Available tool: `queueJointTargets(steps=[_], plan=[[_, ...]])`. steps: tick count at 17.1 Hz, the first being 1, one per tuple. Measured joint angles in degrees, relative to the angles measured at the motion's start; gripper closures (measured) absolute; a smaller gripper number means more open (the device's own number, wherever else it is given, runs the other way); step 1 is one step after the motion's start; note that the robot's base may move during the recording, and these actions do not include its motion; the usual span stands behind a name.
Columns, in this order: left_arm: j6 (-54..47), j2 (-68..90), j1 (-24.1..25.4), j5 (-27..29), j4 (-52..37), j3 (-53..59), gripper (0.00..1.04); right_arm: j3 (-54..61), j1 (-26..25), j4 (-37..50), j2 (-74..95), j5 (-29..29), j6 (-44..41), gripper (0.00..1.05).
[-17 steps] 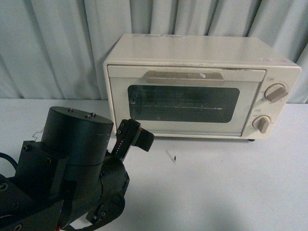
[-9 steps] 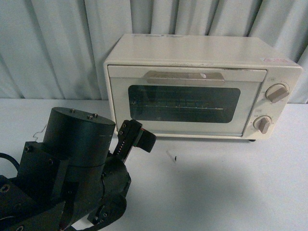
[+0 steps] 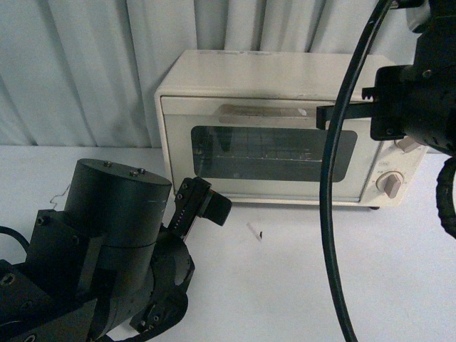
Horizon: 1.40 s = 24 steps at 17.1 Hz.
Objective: Open oven
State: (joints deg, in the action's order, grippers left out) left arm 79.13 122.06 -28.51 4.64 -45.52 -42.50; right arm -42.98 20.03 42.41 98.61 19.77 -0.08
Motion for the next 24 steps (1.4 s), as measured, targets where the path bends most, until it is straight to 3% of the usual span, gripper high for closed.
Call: queueJointTargets(steps=[13, 24], plan=[[0.0, 0.0, 0.0, 0.0, 0.0, 0.0, 0.07, -7.89, 4.42, -1.68, 7.5, -2.01, 0.04, 1.03], [0.0, 0.0, 0.0, 0.0, -0.02, 0.0, 0.07, -9.99, 5.16, -0.63, 11.21, -2.01, 0.61, 1.03]])
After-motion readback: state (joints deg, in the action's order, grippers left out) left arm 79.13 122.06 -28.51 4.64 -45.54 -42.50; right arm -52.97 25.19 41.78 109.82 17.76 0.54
